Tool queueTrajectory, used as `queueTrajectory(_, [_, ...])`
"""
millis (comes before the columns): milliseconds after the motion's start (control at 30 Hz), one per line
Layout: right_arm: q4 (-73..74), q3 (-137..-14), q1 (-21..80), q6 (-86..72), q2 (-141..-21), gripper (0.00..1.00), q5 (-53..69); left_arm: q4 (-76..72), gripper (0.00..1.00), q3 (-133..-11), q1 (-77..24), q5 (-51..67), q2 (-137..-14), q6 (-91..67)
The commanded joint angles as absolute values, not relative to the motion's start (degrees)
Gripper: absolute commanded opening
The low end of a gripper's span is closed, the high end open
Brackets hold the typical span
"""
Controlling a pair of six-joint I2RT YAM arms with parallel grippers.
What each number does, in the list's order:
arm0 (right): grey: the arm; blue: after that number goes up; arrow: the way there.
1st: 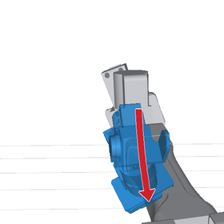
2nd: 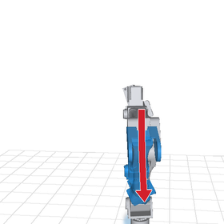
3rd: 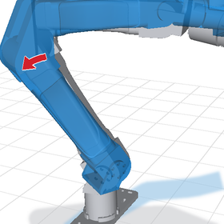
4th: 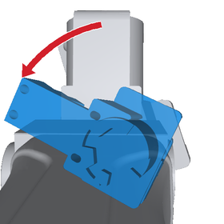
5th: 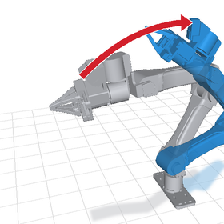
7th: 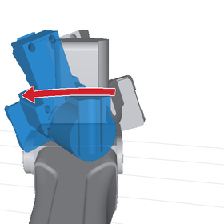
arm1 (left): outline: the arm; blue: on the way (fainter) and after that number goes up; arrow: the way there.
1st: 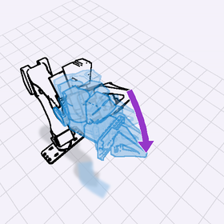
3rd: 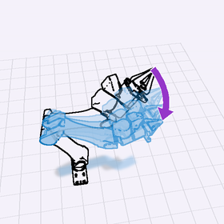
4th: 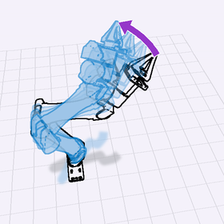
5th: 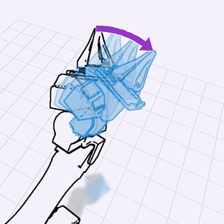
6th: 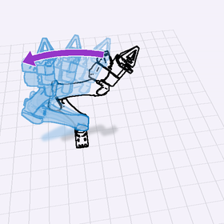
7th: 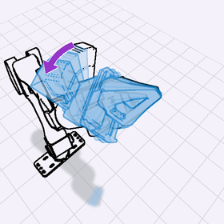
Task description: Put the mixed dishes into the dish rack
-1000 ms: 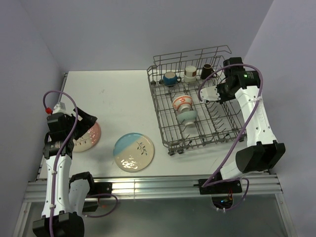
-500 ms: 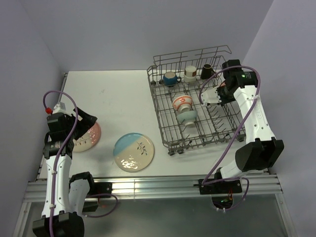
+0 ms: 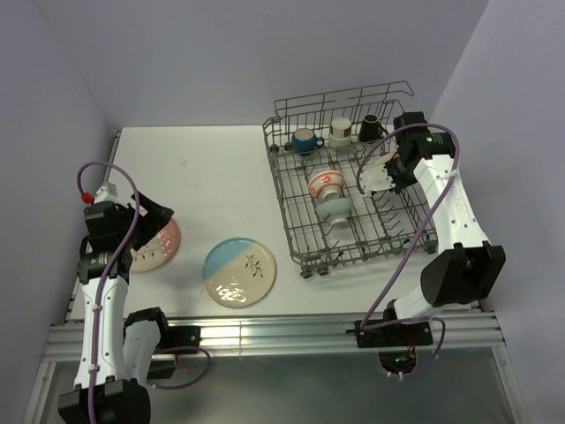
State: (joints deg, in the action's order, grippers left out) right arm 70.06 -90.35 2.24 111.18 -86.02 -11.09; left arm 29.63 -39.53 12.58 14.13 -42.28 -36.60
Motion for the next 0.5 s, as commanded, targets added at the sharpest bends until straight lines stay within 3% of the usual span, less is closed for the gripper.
queueTrajectory(0, [70.84, -91.06, 1.76, 113.99, -85.61, 0.00, -15.91, 26.98, 0.87, -39.11, 12.83, 14.68, -41.92, -35.33])
queueTrajectory(467, [66.80, -88.07, 5.62, 107.68, -92.63, 0.03, -18.72, 27.25, 0.87, -39.29, 12.83, 15.03, -42.54, -35.33])
